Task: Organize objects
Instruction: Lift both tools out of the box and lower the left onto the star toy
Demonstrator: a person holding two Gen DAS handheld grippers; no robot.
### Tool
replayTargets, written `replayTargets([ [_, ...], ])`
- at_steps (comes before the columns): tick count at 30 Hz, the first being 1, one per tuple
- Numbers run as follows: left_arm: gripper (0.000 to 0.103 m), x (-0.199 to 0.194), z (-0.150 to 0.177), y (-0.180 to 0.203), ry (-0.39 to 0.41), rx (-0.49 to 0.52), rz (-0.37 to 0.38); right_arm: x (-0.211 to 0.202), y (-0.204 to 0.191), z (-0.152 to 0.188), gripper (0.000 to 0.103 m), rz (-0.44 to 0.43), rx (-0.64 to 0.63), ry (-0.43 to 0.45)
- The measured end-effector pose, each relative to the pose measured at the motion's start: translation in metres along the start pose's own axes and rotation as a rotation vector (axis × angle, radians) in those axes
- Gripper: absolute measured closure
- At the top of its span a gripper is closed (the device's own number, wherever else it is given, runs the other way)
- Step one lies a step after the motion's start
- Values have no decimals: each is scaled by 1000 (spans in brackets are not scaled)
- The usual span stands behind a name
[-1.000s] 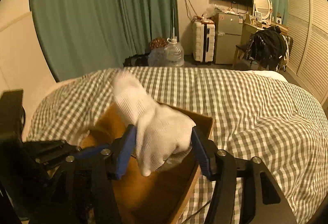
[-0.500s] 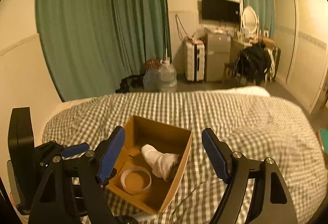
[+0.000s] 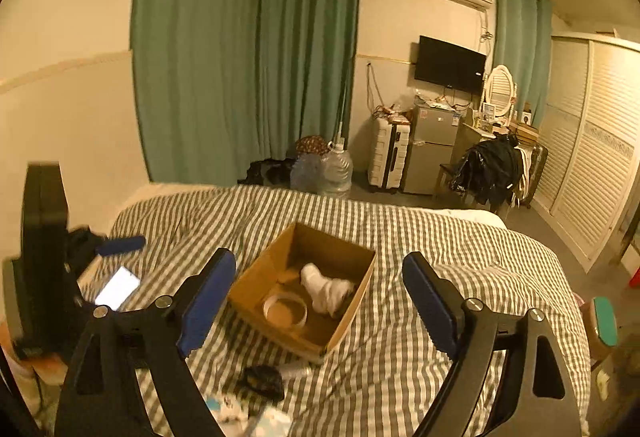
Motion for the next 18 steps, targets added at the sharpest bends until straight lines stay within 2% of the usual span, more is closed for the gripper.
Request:
replayTargets([
  [4, 14, 4, 35, -2, -23, -24, -52, 3, -12, 33, 16, -15, -19, -52],
  [11, 14, 43, 112, 11, -132, -48, -109, 40, -19, 125, 16, -19, -6, -193],
  [14, 14, 59, 145, 24, -183, -22, -92, 62, -20, 167, 16, -36, 18, -271],
  [18, 14, 77, 180, 42, -263, 7, -52, 81, -17, 203, 16, -35, 49, -330],
])
Point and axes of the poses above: each gripper's, at about its wrist camera, not at the fingertips, and x roughly the way its jaws point, y to its right, z to its underside, the point moved 8 cm from there along x, roughly the way its jaws point, and after that the axes turned 8 degrees about -z, right-handed, at the moved point
